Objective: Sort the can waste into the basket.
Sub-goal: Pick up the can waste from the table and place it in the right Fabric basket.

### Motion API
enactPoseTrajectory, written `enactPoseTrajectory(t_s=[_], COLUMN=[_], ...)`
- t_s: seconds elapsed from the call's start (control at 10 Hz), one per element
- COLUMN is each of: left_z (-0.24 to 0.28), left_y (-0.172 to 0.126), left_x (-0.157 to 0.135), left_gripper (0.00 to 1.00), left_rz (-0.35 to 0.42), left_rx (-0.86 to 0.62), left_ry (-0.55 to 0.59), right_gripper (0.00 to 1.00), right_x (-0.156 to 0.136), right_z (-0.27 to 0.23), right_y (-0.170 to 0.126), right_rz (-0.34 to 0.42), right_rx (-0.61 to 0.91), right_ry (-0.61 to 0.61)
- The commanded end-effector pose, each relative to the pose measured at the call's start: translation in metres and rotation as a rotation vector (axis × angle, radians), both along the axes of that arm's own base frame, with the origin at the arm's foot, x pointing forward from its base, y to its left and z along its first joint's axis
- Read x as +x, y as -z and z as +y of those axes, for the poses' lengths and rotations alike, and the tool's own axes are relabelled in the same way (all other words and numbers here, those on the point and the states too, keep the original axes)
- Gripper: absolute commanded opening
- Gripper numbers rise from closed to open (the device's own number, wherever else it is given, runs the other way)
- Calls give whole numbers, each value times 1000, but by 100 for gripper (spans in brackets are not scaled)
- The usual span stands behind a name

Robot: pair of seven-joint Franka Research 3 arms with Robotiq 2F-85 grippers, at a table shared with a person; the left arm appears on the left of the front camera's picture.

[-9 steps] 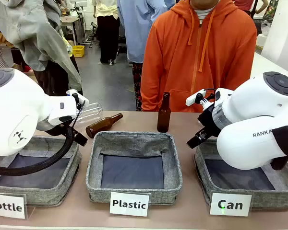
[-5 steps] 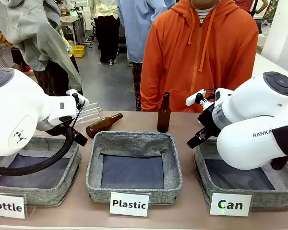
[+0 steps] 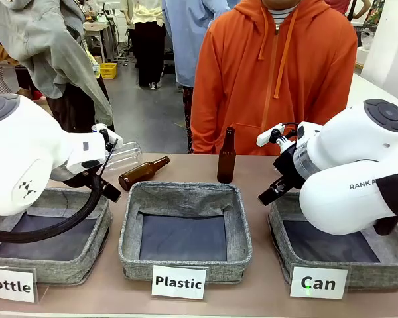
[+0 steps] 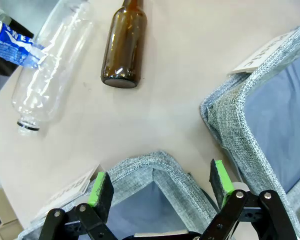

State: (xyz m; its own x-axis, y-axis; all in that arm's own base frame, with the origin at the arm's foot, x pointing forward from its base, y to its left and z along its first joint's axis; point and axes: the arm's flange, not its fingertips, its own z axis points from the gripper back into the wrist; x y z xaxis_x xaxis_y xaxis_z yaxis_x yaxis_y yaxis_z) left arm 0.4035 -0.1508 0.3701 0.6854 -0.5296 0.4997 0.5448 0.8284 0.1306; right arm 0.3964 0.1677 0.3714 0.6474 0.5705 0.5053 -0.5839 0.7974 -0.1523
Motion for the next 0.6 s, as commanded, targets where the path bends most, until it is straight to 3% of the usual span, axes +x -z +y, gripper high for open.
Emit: enactPoseTrajectory(t_s=[0.0, 0.5], left_z=[0, 0], left_y=[0, 0], left_x=[0, 0], left_gripper=[100, 100], left_rz=[0, 0], left_rx=[0, 0], left_ry=[0, 0], right_gripper=[100, 100], right_x=[0, 0], right_z=[0, 0], right_y=[0, 0], right_rz=[0, 0], right_rx=[0, 0], right_ry=[0, 0])
